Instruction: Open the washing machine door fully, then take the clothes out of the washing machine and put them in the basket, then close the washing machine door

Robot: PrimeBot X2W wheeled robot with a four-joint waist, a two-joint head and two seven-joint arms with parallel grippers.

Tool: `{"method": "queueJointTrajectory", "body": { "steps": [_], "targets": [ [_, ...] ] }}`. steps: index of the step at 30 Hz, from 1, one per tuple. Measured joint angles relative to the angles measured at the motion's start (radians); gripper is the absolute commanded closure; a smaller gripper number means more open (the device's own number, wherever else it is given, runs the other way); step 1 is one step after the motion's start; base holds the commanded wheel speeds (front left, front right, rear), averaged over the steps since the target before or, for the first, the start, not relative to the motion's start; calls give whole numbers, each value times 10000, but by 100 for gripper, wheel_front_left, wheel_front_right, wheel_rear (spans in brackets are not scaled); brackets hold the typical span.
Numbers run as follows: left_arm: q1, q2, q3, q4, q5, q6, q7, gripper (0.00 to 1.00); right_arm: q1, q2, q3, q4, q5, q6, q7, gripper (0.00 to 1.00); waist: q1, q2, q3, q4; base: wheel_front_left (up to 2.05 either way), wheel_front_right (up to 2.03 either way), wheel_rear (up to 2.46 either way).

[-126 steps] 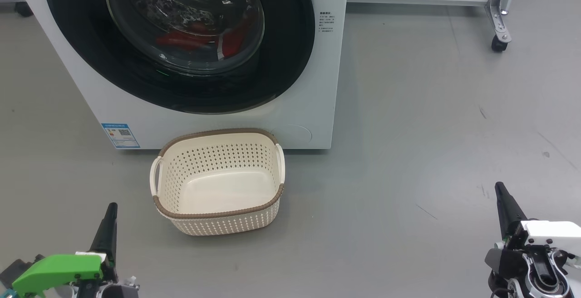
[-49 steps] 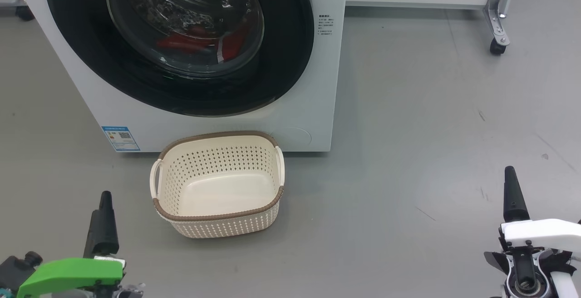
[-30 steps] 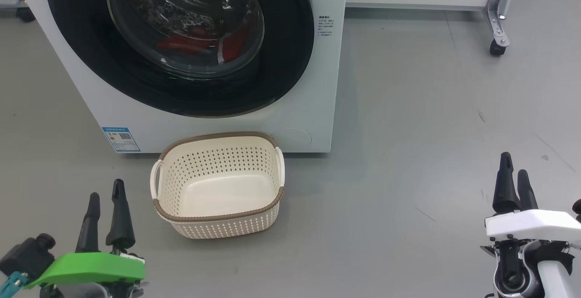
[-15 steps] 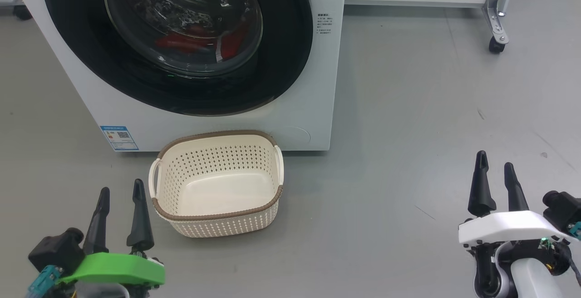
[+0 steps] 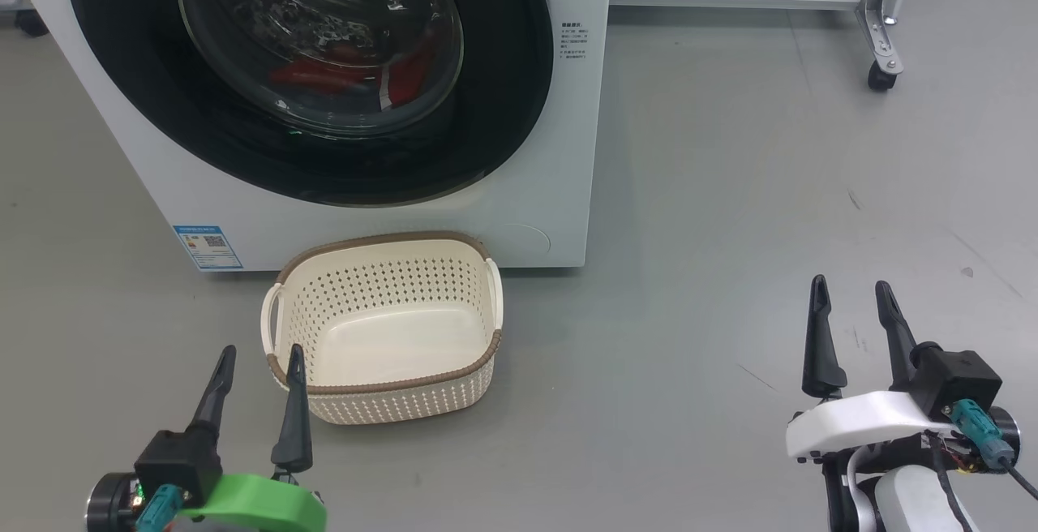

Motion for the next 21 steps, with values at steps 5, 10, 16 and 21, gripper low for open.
{"method": "queueJointTrajectory", "body": {
  "steps": [5, 10, 16, 21],
  "targets": [
    [1, 27, -100, 111, 364, 201, -176, 0, -1, -132, 174, 107, -930, -157, -207, 0, 0, 0, 2, -18, 0, 0, 0],
    [5, 38, -284, 360, 326, 293, -178, 0, 1, -104, 253, 389, -982, -230, -215, 0, 0, 0, -7, -27, 0, 0, 0],
    [9, 40, -353, 623, 115, 378, -178, 0, 0, -88, 280, 573, -982, -230, -217, 0, 0, 0, -18, -50, 0, 0, 0],
    [8, 40, -380, 639, 35, 382, -178, 0, -4, -63, 278, 602, -980, -232, -217, 0, 0, 0, -18, -58, 0, 0, 0]
  ]
}}
